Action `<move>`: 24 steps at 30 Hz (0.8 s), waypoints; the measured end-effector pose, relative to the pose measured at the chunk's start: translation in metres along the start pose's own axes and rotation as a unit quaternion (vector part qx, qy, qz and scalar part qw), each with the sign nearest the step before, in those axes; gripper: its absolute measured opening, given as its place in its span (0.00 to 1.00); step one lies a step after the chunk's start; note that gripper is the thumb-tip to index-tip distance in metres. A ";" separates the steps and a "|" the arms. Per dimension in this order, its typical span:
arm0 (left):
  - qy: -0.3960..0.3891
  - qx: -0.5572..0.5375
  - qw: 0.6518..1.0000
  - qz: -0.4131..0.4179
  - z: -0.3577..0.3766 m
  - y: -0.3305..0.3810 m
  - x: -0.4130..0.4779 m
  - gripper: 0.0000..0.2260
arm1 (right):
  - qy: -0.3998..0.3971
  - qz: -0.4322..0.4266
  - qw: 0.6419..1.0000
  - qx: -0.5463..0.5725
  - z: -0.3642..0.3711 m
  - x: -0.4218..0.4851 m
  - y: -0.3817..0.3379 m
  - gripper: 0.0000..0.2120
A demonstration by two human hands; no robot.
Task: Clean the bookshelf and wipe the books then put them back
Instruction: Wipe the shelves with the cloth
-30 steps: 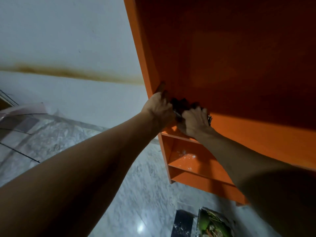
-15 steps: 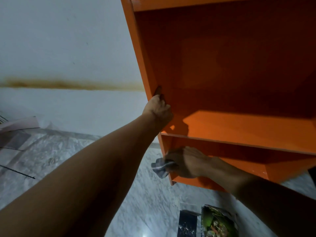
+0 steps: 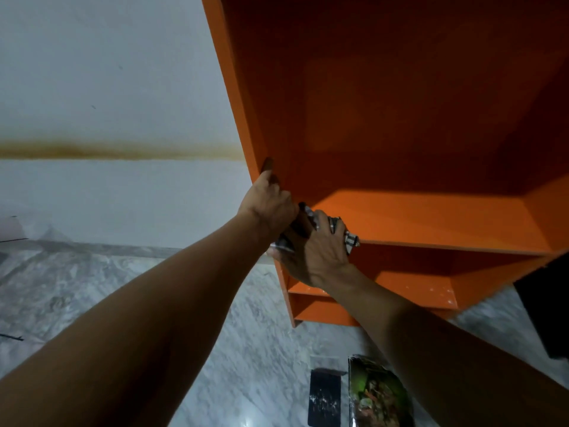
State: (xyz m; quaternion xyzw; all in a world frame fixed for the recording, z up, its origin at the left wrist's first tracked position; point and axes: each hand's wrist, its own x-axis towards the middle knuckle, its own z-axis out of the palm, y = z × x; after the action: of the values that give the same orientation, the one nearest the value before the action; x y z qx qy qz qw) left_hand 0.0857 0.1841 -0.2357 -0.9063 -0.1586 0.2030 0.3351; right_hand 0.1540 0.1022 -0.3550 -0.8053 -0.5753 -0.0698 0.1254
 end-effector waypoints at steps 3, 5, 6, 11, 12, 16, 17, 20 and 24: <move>-0.009 -0.039 0.999 -0.019 0.004 0.013 0.006 0.14 | 0.010 0.000 1.000 0.001 -0.003 -0.002 0.009 0.19; -0.007 -0.097 0.994 -0.040 0.006 0.023 0.011 0.14 | -0.010 0.000 1.000 -0.008 -0.001 -0.005 0.020 0.16; -0.007 -0.135 0.989 -0.052 0.007 0.028 0.013 0.15 | -0.015 -0.001 1.000 -0.007 -0.001 -0.008 0.026 0.15; -0.024 -0.333 0.934 -0.124 0.016 0.067 0.028 0.17 | -0.006 0.009 1.000 0.001 -0.011 -0.039 0.077 0.22; -0.038 -0.358 0.923 -0.134 0.016 0.079 0.031 0.19 | -0.003 0.009 1.000 -0.003 -0.014 -0.047 0.091 0.25; -0.016 -0.371 0.923 -0.103 0.002 0.127 0.046 0.26 | 0.000 0.028 0.999 -0.039 -0.027 -0.077 0.142 0.28; 0.003 -0.376 0.922 -0.089 -0.006 0.138 0.050 0.26 | -0.002 0.035 0.998 -0.047 -0.030 -0.082 0.152 0.28; 0.041 -0.397 0.915 -0.065 -0.034 0.167 0.067 0.24 | 0.006 0.062 0.996 -0.067 -0.040 -0.102 0.180 0.27; 0.047 -0.442 0.894 -0.056 -0.071 0.201 0.084 0.24 | 0.018 0.087 0.991 -0.105 -0.060 -0.124 0.215 0.26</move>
State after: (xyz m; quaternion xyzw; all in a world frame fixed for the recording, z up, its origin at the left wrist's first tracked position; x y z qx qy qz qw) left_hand 0.2223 0.0353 -0.3428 -0.9589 -0.2670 0.0502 -0.0819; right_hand 0.3183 -0.0935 -0.3554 -0.8596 -0.4903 -0.1328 0.0558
